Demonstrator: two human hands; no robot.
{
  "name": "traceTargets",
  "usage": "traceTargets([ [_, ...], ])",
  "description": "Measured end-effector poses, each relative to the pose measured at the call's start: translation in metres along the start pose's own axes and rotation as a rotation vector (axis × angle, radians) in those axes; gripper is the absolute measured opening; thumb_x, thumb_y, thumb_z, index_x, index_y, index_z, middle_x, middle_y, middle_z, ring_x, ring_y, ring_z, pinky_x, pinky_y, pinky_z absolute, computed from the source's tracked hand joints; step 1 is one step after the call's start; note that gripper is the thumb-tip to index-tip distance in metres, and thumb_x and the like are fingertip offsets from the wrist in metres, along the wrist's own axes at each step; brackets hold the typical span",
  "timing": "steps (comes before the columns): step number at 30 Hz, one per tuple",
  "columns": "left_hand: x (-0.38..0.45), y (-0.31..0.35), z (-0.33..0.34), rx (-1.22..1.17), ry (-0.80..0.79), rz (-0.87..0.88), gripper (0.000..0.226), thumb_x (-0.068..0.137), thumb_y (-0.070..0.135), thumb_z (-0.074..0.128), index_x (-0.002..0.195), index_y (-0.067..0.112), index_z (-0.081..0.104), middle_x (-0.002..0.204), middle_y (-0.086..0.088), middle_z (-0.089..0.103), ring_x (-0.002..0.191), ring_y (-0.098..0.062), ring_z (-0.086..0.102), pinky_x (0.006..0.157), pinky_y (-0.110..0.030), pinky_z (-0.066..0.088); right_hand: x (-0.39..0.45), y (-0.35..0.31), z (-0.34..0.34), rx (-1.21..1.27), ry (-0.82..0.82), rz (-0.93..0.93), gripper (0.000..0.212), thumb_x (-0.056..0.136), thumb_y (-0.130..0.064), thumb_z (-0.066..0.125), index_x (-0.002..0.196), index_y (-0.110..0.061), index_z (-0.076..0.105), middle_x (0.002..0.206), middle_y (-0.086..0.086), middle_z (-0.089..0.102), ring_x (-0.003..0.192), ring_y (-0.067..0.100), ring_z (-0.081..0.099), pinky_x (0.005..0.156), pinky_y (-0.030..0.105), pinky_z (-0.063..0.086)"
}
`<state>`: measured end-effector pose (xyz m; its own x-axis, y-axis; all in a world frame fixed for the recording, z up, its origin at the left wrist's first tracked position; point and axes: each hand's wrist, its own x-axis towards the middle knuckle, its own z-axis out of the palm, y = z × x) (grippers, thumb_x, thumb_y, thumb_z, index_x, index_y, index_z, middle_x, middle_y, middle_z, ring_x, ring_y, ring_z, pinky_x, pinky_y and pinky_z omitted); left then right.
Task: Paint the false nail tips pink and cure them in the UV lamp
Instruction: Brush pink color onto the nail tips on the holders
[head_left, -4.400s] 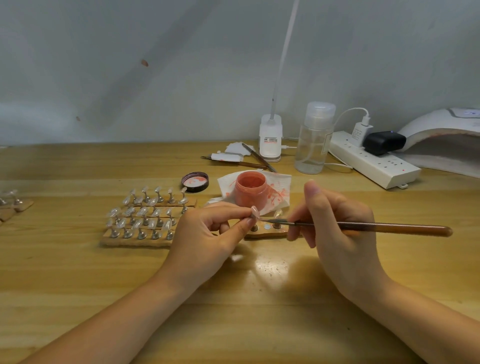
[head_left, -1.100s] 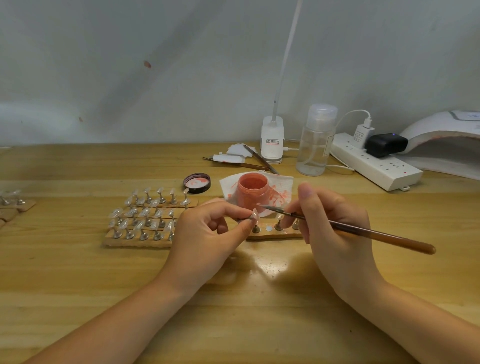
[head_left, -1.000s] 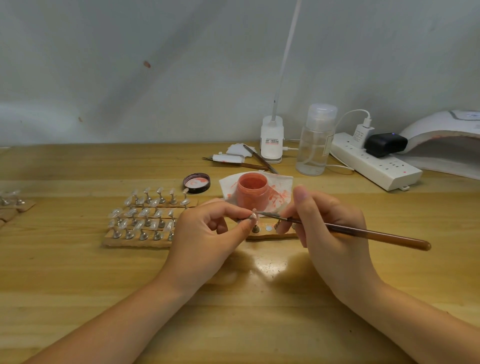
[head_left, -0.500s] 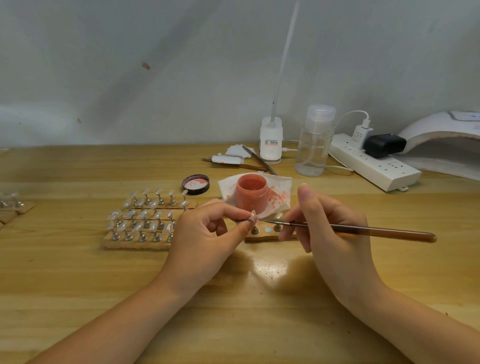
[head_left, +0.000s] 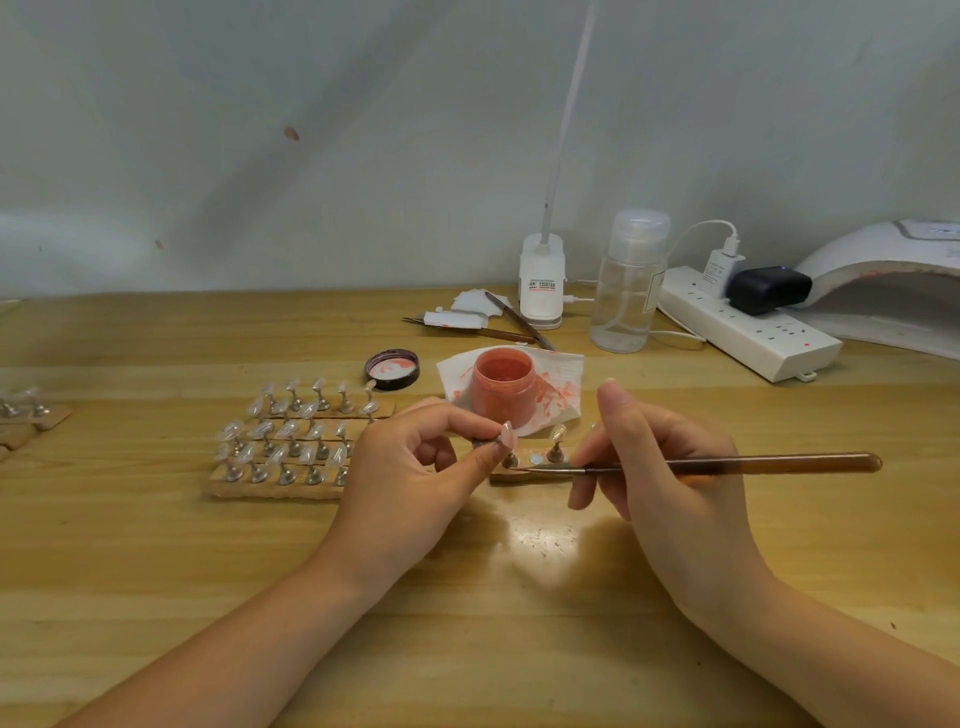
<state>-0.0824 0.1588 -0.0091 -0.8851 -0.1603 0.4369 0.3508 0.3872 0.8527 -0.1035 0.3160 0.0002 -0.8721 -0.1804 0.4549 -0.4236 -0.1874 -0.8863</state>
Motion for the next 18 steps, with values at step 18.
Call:
traceTargets([
  [18,0.0006,-0.0033,-0.0013,-0.091,-0.016,0.044,0.01,0.07,0.03,0.066,0.076,0.03,0.073,0.085,0.009,0.068,0.041,0.0,0.041,0.05,-0.005,0.035,0.006,-0.0008,-0.0077,-0.148,-0.023,-0.148,0.009,0.083,-0.028,0.057,0.086,-0.019,0.057,0.069,0.0,0.067,0.052,-0.001,0.058,0.051,0.008,0.043],
])
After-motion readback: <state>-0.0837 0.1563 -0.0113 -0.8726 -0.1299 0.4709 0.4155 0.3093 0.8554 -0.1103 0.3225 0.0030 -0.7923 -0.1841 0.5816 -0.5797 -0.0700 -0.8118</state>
